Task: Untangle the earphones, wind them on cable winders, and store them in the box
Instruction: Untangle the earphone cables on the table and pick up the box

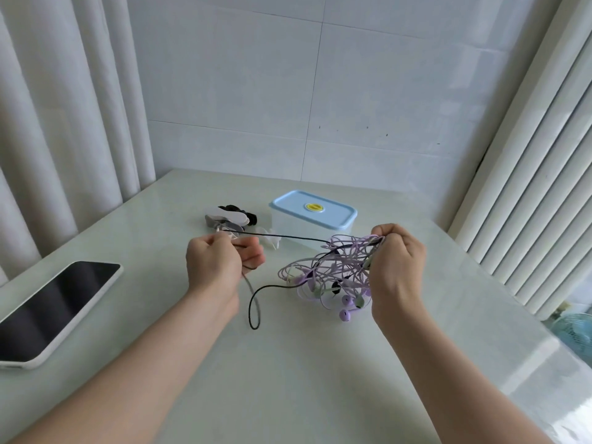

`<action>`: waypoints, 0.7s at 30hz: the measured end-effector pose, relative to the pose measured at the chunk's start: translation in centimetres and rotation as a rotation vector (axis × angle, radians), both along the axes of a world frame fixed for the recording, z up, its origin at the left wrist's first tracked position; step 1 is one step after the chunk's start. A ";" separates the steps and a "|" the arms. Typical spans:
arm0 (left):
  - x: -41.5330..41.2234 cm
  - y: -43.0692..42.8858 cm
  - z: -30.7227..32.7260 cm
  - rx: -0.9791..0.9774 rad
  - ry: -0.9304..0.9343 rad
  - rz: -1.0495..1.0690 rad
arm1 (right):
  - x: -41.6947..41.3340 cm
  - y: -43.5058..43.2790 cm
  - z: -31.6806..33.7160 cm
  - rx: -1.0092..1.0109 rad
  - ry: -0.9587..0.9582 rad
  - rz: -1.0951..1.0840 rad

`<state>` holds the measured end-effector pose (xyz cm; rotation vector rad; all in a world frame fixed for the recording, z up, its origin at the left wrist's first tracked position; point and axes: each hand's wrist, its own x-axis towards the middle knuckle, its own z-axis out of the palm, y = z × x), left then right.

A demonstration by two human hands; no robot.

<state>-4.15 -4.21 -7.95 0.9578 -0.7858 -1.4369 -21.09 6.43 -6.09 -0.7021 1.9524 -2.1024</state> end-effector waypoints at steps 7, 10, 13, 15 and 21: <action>1.6 -1.0 0.7 -0.046 0.069 0.200 | -1.5 0.5 0.8 -0.085 -0.206 -0.215; 1.6 -0.1 1.7 -0.075 0.082 0.016 | -1.6 0.6 0.8 0.004 -0.041 -0.218; 0.5 1.6 2.2 -0.145 0.059 -0.173 | -1.0 0.6 0.7 0.260 0.188 -0.213; 0.1 2.4 2.4 -0.224 0.022 -0.210 | -0.2 0.4 0.5 0.363 0.344 -0.210; 0.5 2.4 2.6 -0.472 -0.283 -0.044 | 1.5 0.6 -0.5 -0.001 1.015 -0.005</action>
